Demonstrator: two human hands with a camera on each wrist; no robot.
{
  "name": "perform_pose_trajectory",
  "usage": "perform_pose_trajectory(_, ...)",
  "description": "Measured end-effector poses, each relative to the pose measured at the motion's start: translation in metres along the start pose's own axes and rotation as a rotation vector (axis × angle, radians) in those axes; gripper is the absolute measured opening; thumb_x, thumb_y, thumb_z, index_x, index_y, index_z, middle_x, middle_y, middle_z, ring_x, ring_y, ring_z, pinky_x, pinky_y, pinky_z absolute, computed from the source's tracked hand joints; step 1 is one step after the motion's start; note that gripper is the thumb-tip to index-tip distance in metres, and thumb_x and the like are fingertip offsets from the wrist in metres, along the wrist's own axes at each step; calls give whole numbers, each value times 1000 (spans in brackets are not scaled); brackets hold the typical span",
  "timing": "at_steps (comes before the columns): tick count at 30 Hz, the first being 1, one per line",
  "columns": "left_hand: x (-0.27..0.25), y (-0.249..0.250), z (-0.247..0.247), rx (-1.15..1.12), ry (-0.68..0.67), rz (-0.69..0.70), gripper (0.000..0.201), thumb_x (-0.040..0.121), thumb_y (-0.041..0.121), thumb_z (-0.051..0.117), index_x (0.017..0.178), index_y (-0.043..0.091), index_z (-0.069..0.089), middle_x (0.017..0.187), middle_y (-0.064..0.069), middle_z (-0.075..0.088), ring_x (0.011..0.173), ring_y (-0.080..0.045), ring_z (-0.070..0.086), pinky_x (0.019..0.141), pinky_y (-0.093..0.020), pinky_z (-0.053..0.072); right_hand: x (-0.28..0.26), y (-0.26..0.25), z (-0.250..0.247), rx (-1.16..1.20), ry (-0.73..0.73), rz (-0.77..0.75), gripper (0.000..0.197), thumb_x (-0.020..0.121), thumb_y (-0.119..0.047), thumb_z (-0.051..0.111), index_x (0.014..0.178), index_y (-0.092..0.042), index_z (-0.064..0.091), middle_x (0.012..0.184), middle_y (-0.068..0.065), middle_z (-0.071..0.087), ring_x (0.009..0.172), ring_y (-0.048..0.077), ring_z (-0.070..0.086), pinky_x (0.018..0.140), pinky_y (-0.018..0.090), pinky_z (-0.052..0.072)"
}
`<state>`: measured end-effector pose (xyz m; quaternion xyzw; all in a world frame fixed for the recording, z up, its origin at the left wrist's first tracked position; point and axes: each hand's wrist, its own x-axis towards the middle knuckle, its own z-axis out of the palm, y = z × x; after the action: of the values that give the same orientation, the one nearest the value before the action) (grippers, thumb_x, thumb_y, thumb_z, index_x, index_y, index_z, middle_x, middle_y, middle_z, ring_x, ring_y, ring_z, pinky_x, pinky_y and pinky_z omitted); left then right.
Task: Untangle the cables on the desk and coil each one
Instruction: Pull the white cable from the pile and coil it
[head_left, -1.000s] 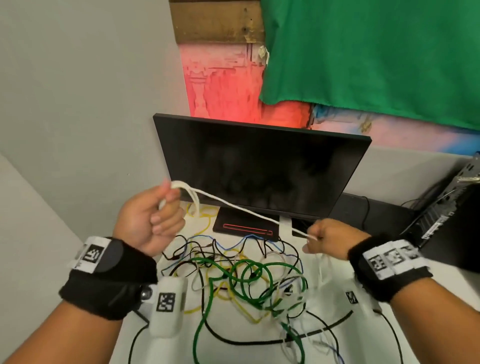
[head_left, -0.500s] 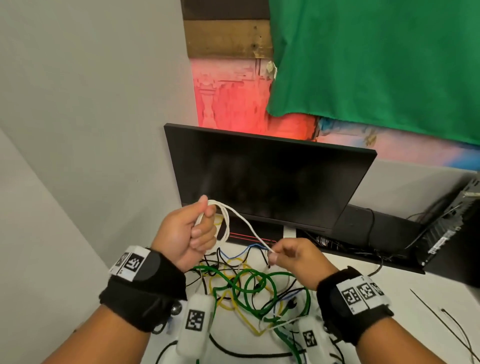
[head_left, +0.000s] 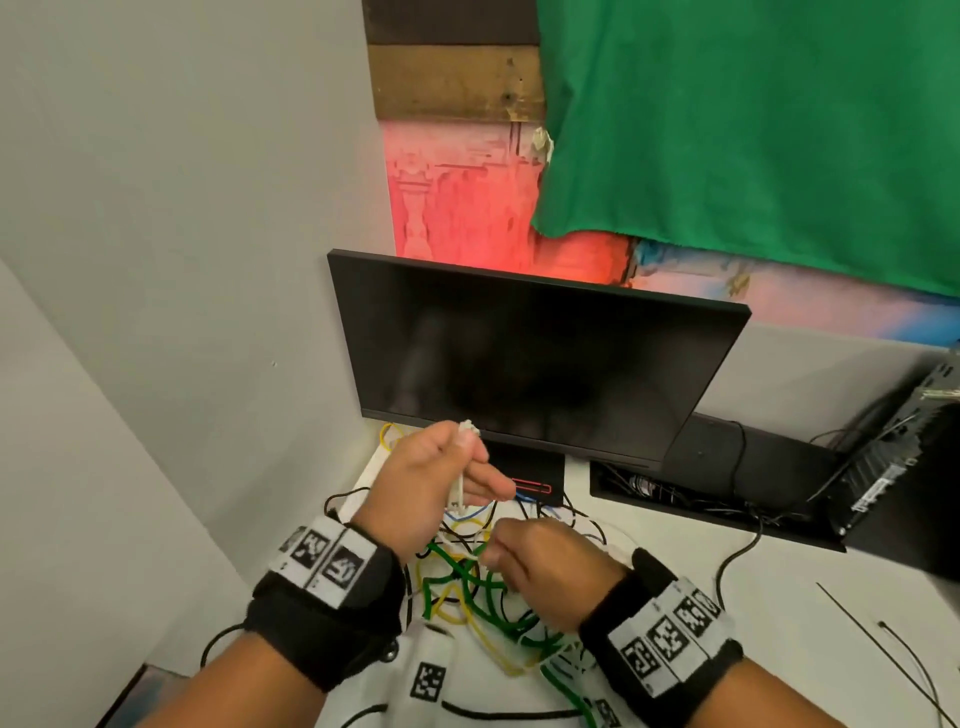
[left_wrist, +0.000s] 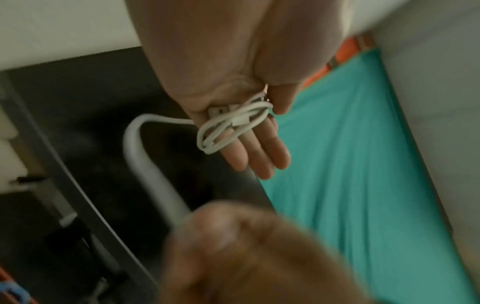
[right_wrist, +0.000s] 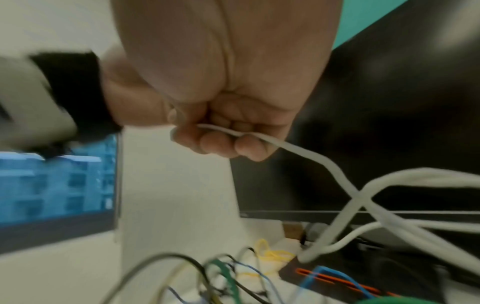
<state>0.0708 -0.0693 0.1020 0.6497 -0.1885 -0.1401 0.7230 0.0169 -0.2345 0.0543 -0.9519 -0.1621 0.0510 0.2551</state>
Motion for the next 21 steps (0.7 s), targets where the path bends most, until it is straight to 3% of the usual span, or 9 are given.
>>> perform_pose_trajectory(3, -1, -12, 6, 274, -27, 81, 27, 101, 22, 46, 85, 6, 59, 69, 6, 72, 67, -8, 67, 65, -21, 51, -5, -20, -16, 254, 110, -138, 23, 98, -49, 40, 78, -45, 51, 78, -23, 59, 68, -2, 55, 62, 17, 43)
perform_pose_trajectory(5, -3, -14, 6, 306, -16, 56, 28, 94, 34, 47, 84, 11, 61, 66, 7, 68, 58, -9, 61, 54, -25, 47, -6, -25, -28, 333, 190, -150, 31, 102, -37, 46, 76, -53, 53, 77, -30, 61, 71, -5, 59, 64, 12, 45)
perform_pose_trajectory(7, -2, -10, 5, 319, -68, -19, 35, 91, 42, 44, 86, 12, 60, 71, -2, 69, 50, -22, 61, 46, -26, 42, -6, -21, -37, 343, 250, -108, 32, 102, -36, 49, 72, -45, 56, 70, -35, 60, 67, -9, 58, 58, 10, 41)
perform_pose_trajectory(9, -2, -9, 6, 386, -178, -105, 45, 91, 50, 42, 90, 9, 62, 69, -9, 69, 45, -28, 54, 45, -25, 39, -4, -13, -48, 309, 307, -28, 36, 95, -54, 52, 67, -31, 53, 63, -30, 57, 58, -4, 54, 52, 13, 34)
perform_pose_trajectory(10, -3, -9, 6, 386, -235, -146, 48, 90, 53, 41, 89, 10, 64, 61, -9, 66, 43, -26, 49, 45, -26, 38, -3, -10, -53, 292, 314, -8, 43, 90, -62, 54, 66, -26, 53, 58, -25, 55, 52, 0, 50, 49, 14, 32)
perform_pose_trajectory(13, -10, -8, 6, 135, -352, -214, 44, 93, 51, 43, 75, 17, 65, 42, 1, 43, 36, -13, 32, 42, -22, 27, 1, -1, -64, 418, 240, -12, 47, 74, -72, 62, 66, -26, 58, 51, -13, 47, 47, 2, 39, 46, 17, 32)
perform_pose_trajectory(15, -9, -3, 0, -142, -369, -261, 35, 91, 41, 52, 69, 15, 61, 41, 4, 33, 33, -7, 26, 39, -17, 22, 2, 11, -68, 597, 88, 11, 37, 71, -64, 75, 67, -29, 62, 55, -8, 50, 51, 9, 47, 50, 24, 40)
perform_pose_trajectory(18, -7, 2, -11, -253, -292, -282, 29, 86, 33, 58, 66, 12, 55, 40, 5, 29, 31, -6, 24, 37, -16, 20, 0, 36, -66, 640, -93, 80, 21, 77, -33, 83, 70, -27, 65, 59, -3, 60, 57, 14, 60, 61, 32, 49)
perform_pose_trajectory(21, -8, 4, -21, -382, -193, -273, 28, 86, 30, 59, 66, 11, 53, 39, 6, 28, 29, -6, 23, 36, -17, 19, -3, 49, -55, 521, -106, 121, 17, 73, -35, 83, 77, -30, 68, 71, -11, 66, 67, 5, 62, 70, 27, 50)
